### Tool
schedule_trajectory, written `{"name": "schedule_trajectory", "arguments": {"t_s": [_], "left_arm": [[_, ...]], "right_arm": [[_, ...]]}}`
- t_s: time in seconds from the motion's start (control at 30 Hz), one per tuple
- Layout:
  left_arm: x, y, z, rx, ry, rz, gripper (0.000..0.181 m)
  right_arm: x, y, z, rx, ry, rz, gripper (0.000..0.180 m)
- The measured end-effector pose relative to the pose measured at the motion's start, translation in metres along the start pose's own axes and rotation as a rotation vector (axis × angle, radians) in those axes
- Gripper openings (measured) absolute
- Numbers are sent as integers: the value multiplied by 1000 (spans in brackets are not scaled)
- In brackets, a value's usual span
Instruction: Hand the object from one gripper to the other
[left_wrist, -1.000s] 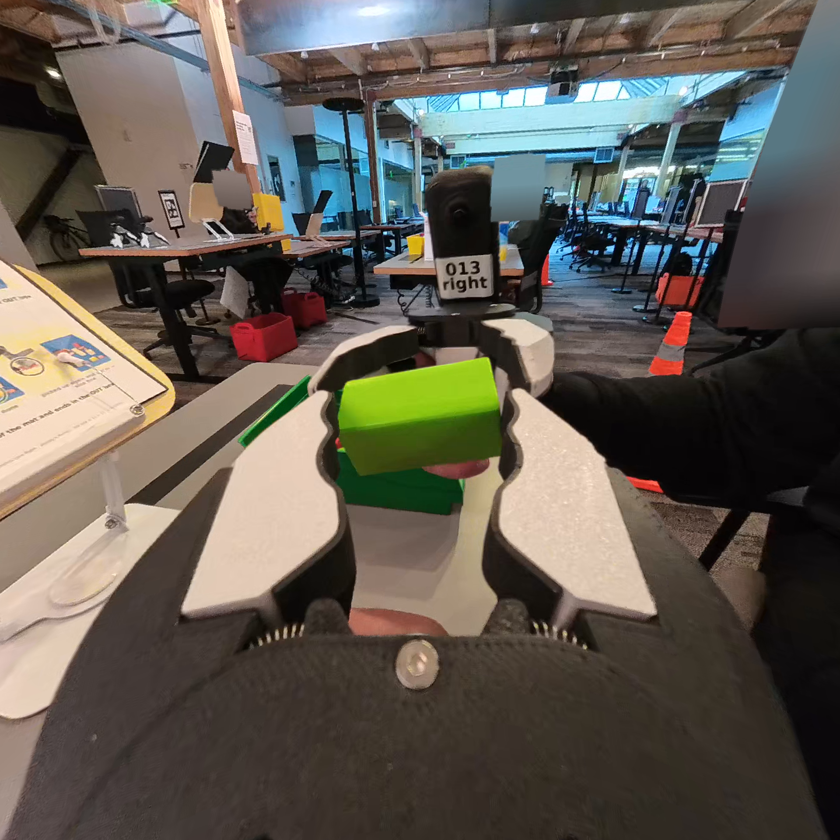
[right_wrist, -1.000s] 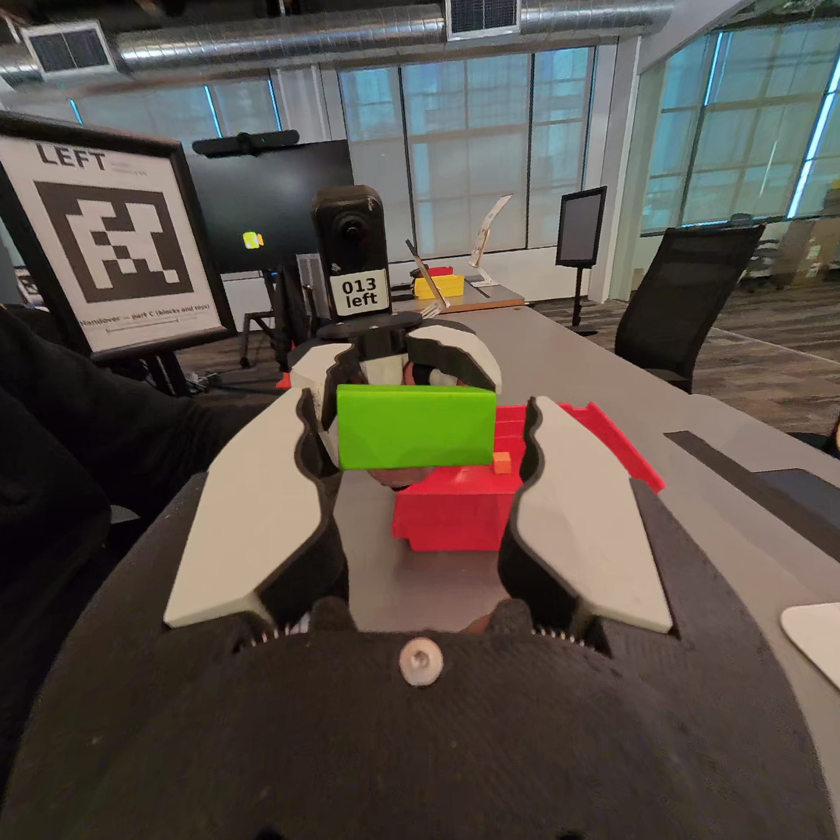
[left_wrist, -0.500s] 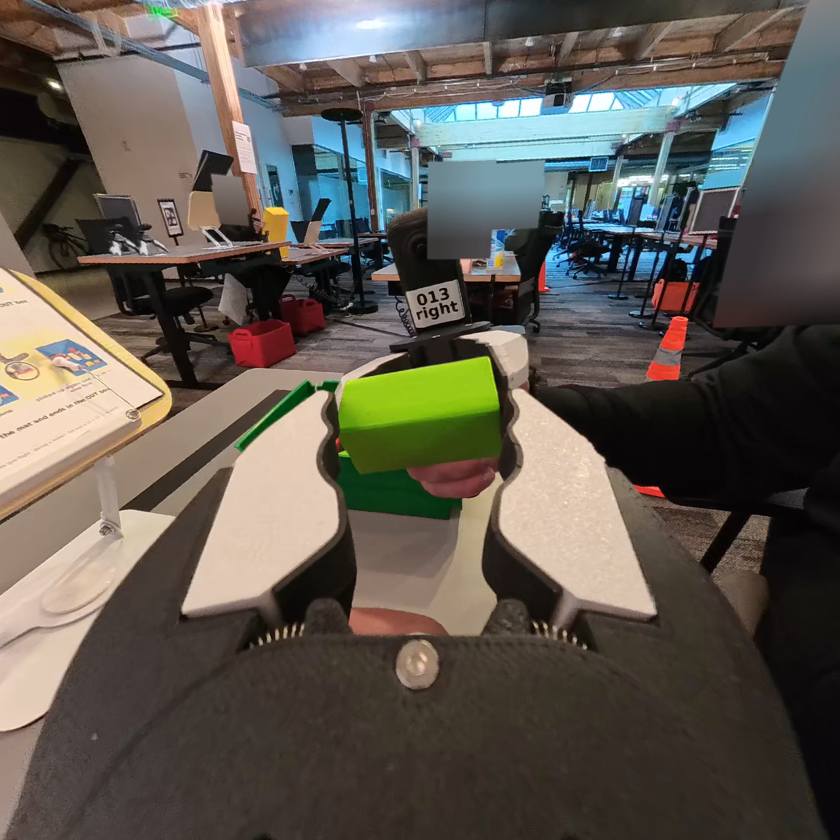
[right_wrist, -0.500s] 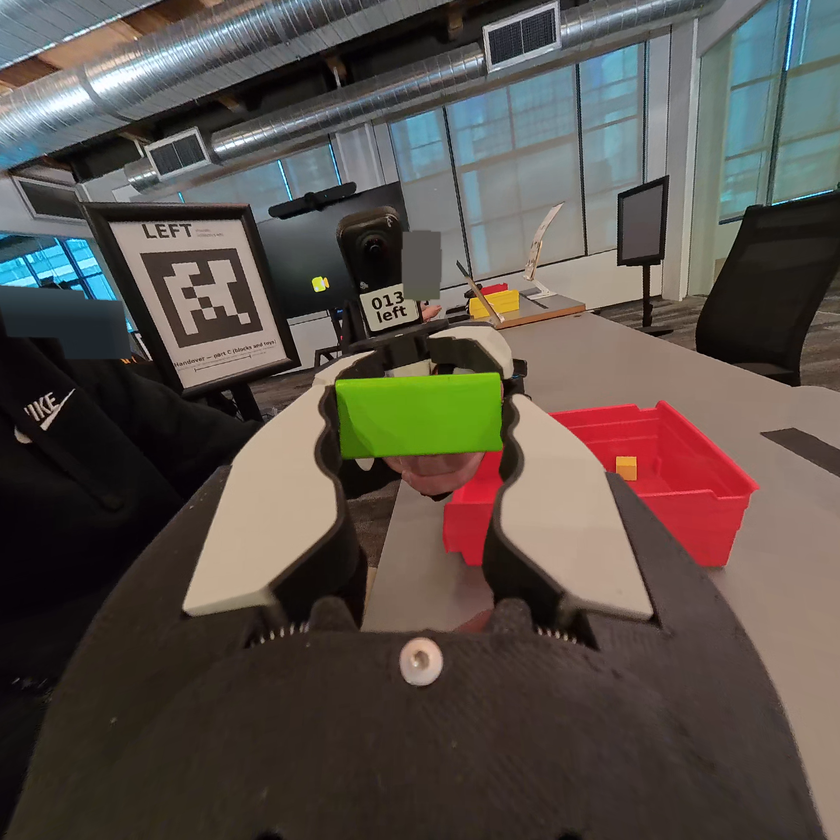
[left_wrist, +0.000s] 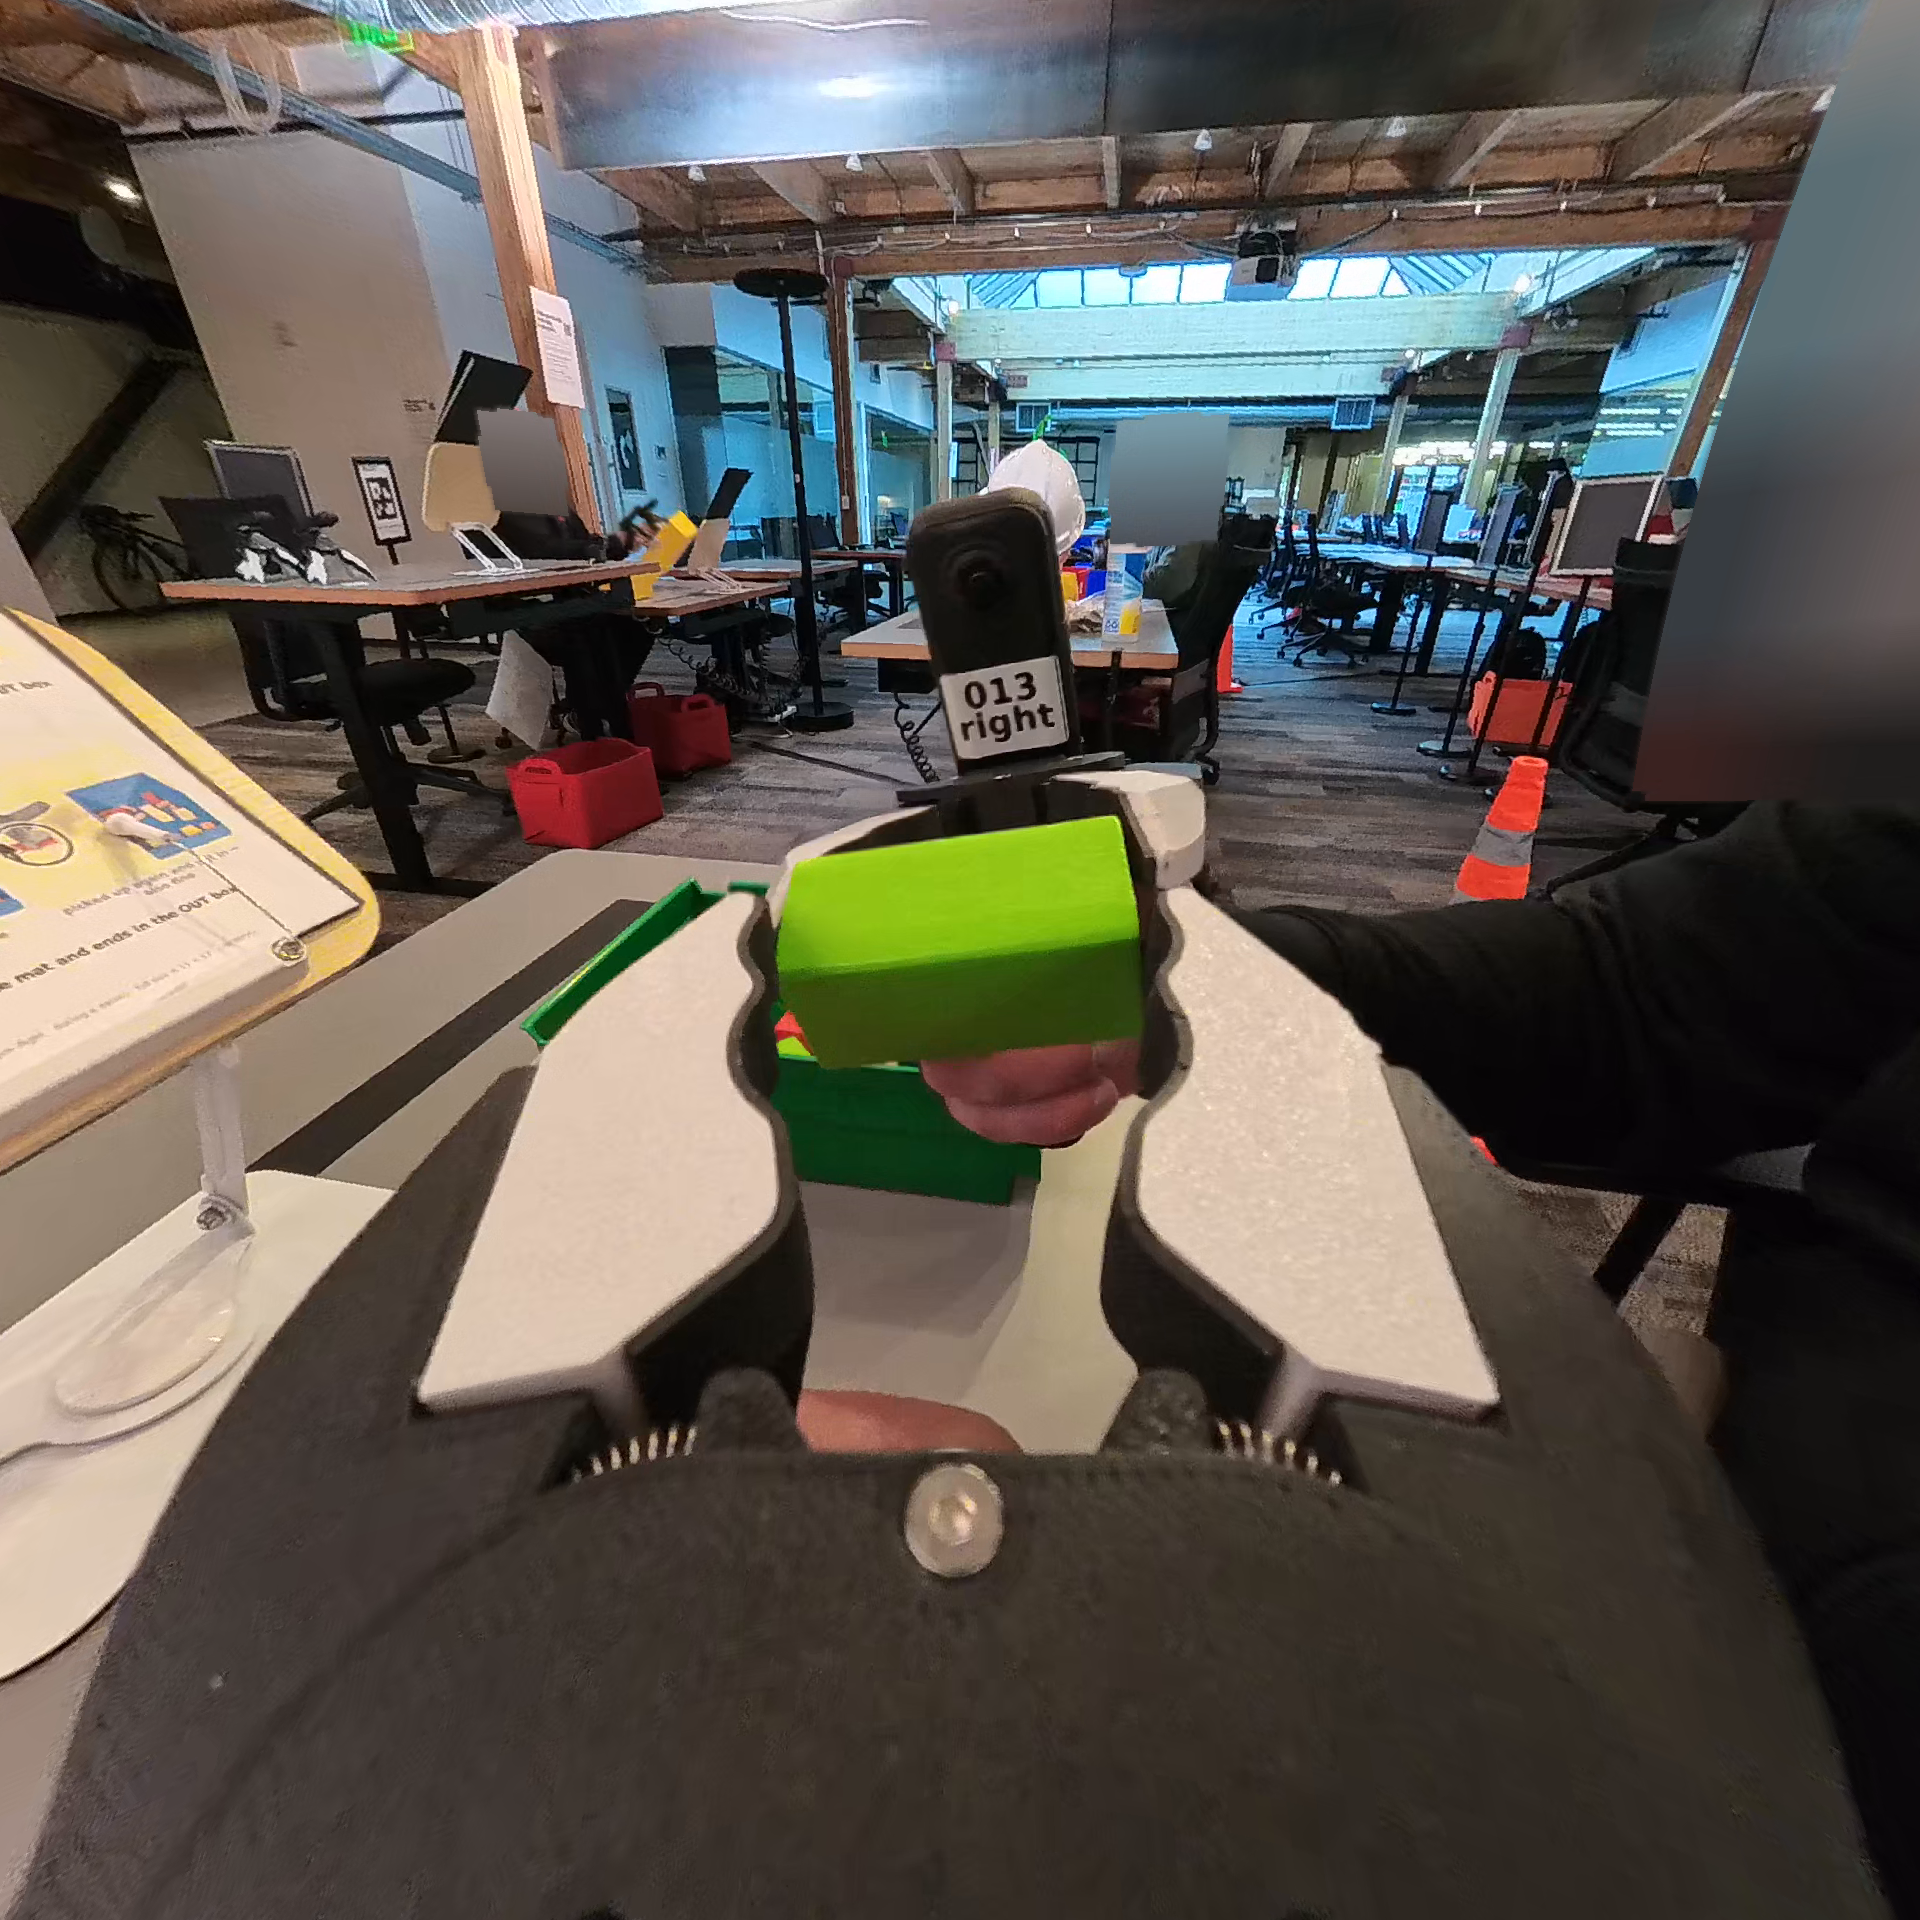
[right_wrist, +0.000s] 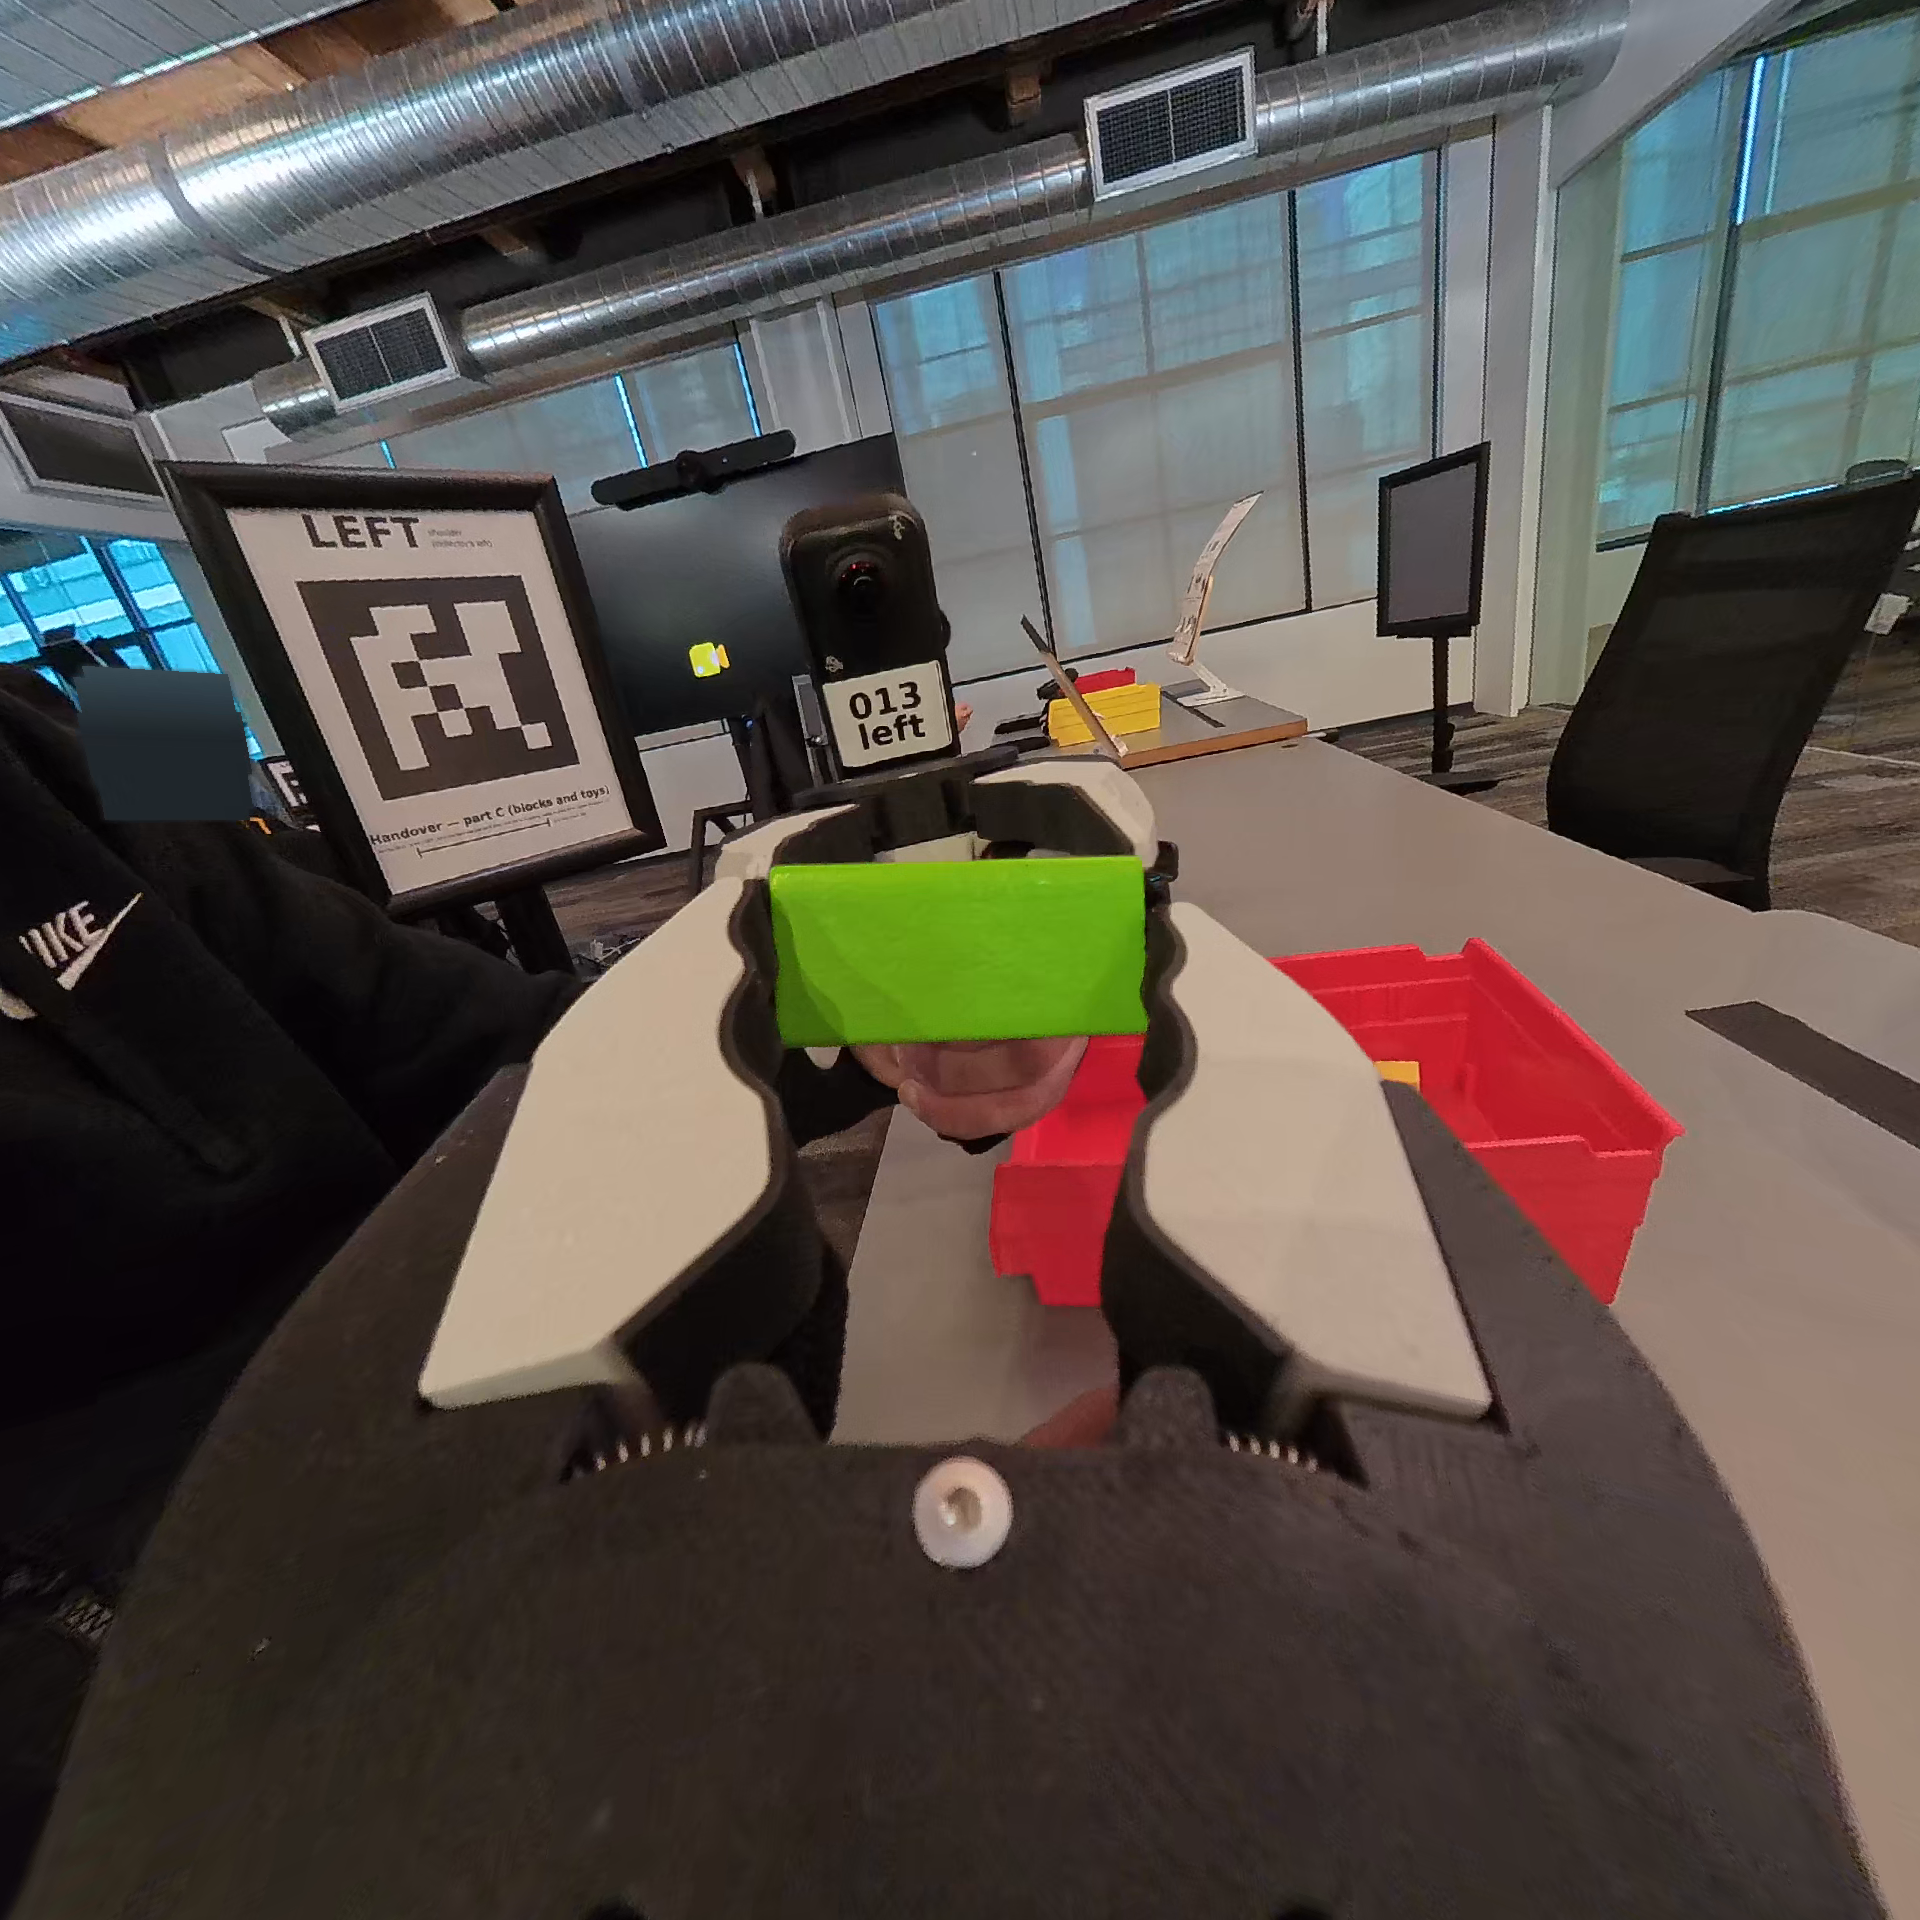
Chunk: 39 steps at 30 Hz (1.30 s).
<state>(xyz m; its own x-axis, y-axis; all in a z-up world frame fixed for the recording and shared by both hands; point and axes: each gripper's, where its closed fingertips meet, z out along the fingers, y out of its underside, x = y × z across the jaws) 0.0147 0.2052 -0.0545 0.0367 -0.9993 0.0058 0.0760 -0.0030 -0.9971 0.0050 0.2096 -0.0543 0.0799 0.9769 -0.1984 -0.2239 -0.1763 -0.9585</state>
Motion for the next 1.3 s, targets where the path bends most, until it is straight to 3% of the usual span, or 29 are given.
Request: {"name": "schedule_trajectory", "arguments": {"t_s": [0.33, 0.43, 0.63, 0.73, 0.9, 1.0, 1.3], "left_arm": [[-18, -13, -16, 38, -72, -7, 59], [-26, -13, -21, 16, -116, 25, 53], [-32, -31, -36, 83, -153, 61, 16], [-40, -35, -44, 100, -181, 52, 0], [-45, -39, -50, 95, -209, 57, 1], [-44, -40, -50, 84, -207, 66, 0], [-52, -45, -61, 81, -227, 64, 1]], "right_arm": [[18, -34, -37, 26, 133, -73, 67], [41, -47, -67, 4, 283, -97, 67], [95, -52, -154, -171, 671, -147, 68], [122, -40, -203, -296, 875, -158, 68], [171, 14, -257, -409, 1051, -26, 68], [194, 47, -269, -451, 1095, 68, 68], [234, 112, -288, -694, 1197, 95, 68]]}}
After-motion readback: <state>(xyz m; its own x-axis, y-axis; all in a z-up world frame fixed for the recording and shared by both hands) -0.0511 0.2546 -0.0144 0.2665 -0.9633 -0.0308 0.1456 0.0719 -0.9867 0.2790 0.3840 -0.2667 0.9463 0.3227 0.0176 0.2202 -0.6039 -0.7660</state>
